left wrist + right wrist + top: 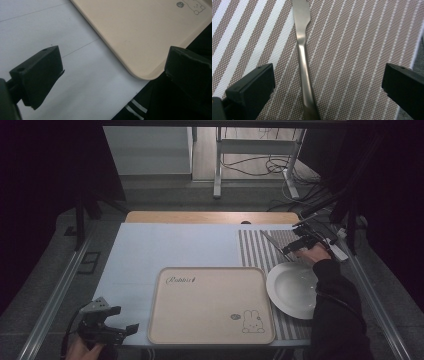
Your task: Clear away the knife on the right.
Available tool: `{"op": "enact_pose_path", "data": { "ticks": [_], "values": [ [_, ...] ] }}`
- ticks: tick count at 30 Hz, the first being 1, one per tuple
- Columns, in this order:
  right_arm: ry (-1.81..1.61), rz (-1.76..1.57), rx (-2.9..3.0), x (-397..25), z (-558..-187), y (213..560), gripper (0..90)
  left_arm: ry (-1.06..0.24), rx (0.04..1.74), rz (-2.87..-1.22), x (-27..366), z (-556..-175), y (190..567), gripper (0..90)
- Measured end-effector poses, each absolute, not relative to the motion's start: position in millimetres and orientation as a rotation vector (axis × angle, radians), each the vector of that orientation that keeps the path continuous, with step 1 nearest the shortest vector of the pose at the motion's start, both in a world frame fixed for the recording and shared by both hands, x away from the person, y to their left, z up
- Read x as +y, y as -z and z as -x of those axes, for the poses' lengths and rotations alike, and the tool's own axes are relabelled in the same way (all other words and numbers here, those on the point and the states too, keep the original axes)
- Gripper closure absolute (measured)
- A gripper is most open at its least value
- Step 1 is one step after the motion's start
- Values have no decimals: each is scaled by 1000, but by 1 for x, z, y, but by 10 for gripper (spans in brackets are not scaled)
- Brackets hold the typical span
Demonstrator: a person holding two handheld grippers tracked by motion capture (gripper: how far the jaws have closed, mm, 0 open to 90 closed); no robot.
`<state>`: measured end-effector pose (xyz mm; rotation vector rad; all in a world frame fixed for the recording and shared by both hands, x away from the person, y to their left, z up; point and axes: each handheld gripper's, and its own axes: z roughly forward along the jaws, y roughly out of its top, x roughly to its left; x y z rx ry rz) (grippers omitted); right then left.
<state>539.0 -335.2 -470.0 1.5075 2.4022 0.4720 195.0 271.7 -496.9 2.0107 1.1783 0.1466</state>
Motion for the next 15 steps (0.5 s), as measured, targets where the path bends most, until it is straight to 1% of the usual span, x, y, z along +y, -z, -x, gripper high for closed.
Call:
{"op": "enact_pose_path", "data": {
  "ticks": [6,7,9,14,15],
  "values": [
    [-404,-1462,2454,-324,-544,482,0,-147,1178,-2010,272,-195,497,18],
    [-380,-1458,2463,-323,-545,483,11,-147,1178,-2011,272,-195,497,18],
    [-373,-1453,2472,-322,-546,487,73,-147,1177,-2010,272,-195,497,18],
    [-364,-1437,2535,-321,-547,490,317,-147,1177,-2011,272,-195,497,18],
    [-369,-1437,2543,-321,-547,490,342,-148,1177,-2011,272,-195,497,18]
  ]
}}
